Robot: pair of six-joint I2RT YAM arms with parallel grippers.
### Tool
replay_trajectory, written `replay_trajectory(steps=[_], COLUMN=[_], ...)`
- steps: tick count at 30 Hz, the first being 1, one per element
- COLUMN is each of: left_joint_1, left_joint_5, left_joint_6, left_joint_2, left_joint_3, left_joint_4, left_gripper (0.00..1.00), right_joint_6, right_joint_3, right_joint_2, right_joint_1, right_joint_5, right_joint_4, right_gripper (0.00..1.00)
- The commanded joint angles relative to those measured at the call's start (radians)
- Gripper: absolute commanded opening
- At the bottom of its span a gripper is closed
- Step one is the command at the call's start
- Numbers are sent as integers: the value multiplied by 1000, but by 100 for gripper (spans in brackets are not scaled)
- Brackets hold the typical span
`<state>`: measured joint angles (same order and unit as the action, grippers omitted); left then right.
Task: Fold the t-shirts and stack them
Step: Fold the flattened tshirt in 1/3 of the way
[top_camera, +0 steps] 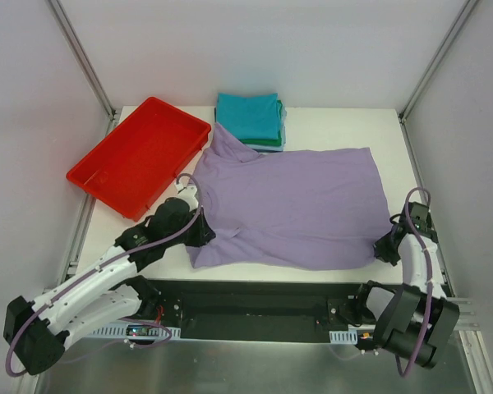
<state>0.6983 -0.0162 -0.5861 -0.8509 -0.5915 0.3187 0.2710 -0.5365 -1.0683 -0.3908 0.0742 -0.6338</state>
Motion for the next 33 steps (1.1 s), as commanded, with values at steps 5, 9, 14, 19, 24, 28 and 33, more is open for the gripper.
replay_trajectory(steps=[5,9,14,19,24,28,33], left_joint_1=[-6,-6,-3,-3,-3,-3,-8], left_joint_5=[-134,-226,-223,-133,131,226,355], left_joint_6=[-41,-80,-103,-67,-44,37,123], left_joint_2=[242,273,318,339,230,96,-63], left_joint_3=[87,98,113,78,-7,-94,-182], left_joint_4=[3,19,51,48,11,-58,-112], left_gripper=[0,0,0,0,0,0,0], right_joint_6=[53,42,51,22,-59,-110,-110], right_joint_3=[-28,-65,-97,-120,-173,-266,-370], right_joint_2=[165,212,303,289,210,82,-71], right_joint_1=[3,3,3,3,23,91,171], right_joint_5=[36,49,76,75,15,16,39], right_joint_4=[-162,-244,-309,-316,-283,-320,-300], right_gripper=[1,0,0,0,0,0,0])
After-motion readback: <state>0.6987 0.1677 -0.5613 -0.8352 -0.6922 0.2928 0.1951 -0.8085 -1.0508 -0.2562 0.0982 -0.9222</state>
